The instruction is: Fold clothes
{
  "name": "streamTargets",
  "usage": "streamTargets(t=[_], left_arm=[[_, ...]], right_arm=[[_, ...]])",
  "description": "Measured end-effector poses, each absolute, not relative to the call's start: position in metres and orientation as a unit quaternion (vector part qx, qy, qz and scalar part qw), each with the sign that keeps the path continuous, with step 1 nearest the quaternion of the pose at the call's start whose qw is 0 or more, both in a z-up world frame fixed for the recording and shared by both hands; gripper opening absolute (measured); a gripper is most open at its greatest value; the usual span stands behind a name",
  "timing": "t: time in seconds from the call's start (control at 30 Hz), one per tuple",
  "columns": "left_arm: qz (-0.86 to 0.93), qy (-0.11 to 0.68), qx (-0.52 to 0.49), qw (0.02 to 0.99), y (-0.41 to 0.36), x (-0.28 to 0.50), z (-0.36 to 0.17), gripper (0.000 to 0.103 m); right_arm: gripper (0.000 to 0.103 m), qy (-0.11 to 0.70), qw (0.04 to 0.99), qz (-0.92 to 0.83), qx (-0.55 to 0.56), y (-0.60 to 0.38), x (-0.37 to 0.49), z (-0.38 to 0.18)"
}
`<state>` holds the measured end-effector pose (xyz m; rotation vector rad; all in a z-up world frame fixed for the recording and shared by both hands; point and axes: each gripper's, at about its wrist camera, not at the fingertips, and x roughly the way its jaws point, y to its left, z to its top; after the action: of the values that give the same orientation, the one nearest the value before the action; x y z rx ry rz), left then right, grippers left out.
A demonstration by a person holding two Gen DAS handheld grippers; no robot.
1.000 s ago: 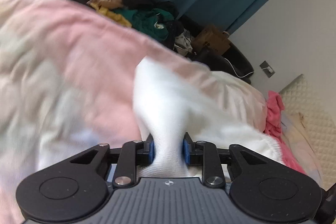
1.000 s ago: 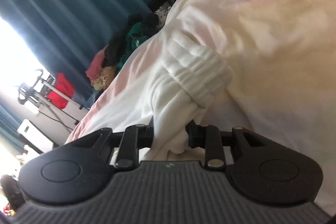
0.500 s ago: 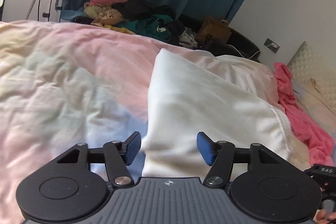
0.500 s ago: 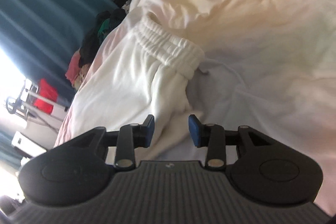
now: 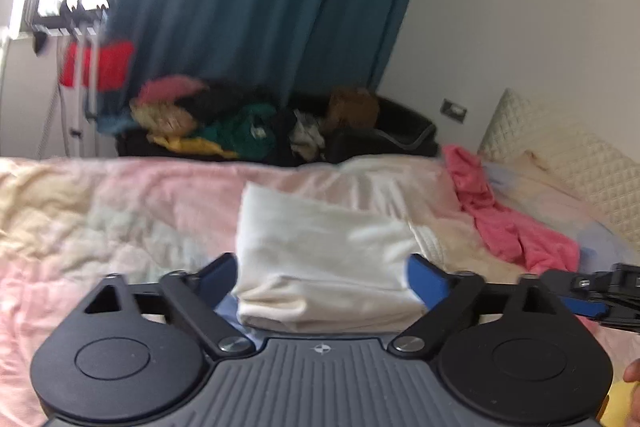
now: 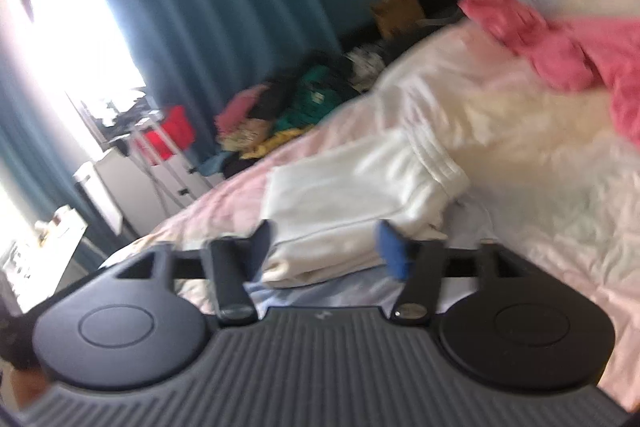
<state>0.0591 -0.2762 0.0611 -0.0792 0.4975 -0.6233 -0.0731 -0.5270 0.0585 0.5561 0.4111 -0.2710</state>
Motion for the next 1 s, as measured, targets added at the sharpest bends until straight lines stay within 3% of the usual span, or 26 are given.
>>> streamTargets(t=[0.03, 0.17, 0.63, 1.0], left_arm=[[-0.294, 0.233, -0.03, 0.927, -0.274, 0.049, 0.068, 0.103], [-0.278, 0.192, 0.014, 0.941, -0.265, 0.012, 0.091, 0.103], [-0.289, 0.171, 0.015, 0.942, -0.22, -0.074, 0.084, 0.103], [-0.277, 0.182, 0.015, 0.943, -0.208, -0.073, 0.062, 0.103]], right_arm=[[0.091, 0.192, 0.937, -0.127, 0.262, -0.519, -0.08, 0.066], [0.103, 0.166, 0.955, -0.125, 0.212, -0.487, -0.107, 0.088], [0.103, 0.121, 0.97, -0.148, 0.149, -0.429, -0.147, 0.058], [0.103, 0.131, 0.971, -0.164, 0.115, -0.402, -0.133, 0.016]])
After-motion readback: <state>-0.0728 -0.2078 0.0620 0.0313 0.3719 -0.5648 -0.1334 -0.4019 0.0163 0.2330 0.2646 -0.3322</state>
